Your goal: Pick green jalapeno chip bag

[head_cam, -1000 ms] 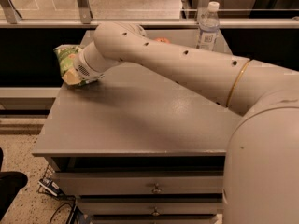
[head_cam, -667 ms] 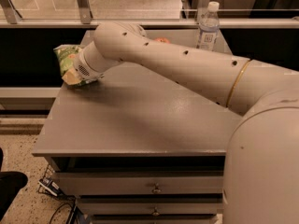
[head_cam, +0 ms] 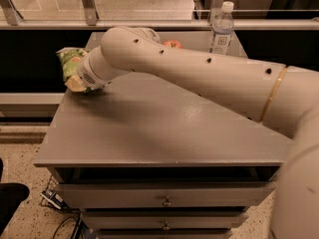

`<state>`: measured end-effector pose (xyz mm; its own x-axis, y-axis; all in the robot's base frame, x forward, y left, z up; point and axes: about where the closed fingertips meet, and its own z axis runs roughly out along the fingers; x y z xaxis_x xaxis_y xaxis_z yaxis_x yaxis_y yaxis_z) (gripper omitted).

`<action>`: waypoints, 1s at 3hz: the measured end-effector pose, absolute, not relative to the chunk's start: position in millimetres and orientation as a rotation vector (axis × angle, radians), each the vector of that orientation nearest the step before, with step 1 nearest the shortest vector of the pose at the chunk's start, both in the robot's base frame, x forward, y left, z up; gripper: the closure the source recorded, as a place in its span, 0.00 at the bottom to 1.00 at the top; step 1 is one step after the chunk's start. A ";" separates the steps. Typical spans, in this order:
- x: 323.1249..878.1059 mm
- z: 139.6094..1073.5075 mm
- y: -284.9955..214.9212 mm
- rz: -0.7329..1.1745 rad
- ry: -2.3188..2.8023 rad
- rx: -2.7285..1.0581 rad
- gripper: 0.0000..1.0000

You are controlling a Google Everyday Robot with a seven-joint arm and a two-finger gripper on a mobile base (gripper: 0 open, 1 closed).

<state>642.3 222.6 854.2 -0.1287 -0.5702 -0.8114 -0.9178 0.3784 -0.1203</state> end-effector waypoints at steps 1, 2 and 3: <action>604.9 890.3 220.7 0.456 1.667 -1.284 1.00; 583.9 913.1 219.4 0.415 1.570 -1.264 1.00; 574.3 926.4 212.9 0.408 1.507 -1.226 1.00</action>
Offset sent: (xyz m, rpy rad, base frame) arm -0.0826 -0.0093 0.0839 0.1156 -0.3646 0.0036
